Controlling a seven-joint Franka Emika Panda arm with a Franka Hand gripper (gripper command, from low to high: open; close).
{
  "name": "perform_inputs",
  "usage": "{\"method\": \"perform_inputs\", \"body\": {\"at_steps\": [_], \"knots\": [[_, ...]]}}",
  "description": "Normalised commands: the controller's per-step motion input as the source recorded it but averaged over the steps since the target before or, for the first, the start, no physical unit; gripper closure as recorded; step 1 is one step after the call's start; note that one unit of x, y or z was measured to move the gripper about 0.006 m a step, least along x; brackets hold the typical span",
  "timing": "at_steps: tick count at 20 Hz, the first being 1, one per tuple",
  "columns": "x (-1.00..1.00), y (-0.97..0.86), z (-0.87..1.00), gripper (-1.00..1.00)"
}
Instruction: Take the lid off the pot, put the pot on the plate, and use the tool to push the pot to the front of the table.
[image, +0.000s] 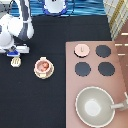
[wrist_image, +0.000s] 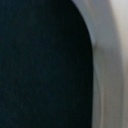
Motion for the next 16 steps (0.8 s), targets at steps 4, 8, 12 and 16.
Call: {"method": "perform_inputs", "body": {"at_steps": [4,8,12,16], "knots": [[-0.73,0.00,-0.27,1.00],[-0.50,0.00,-0.27,1.00],[-0.38,0.01,-0.22,1.00],[-0.28,0.00,0.06,1.00]]}}
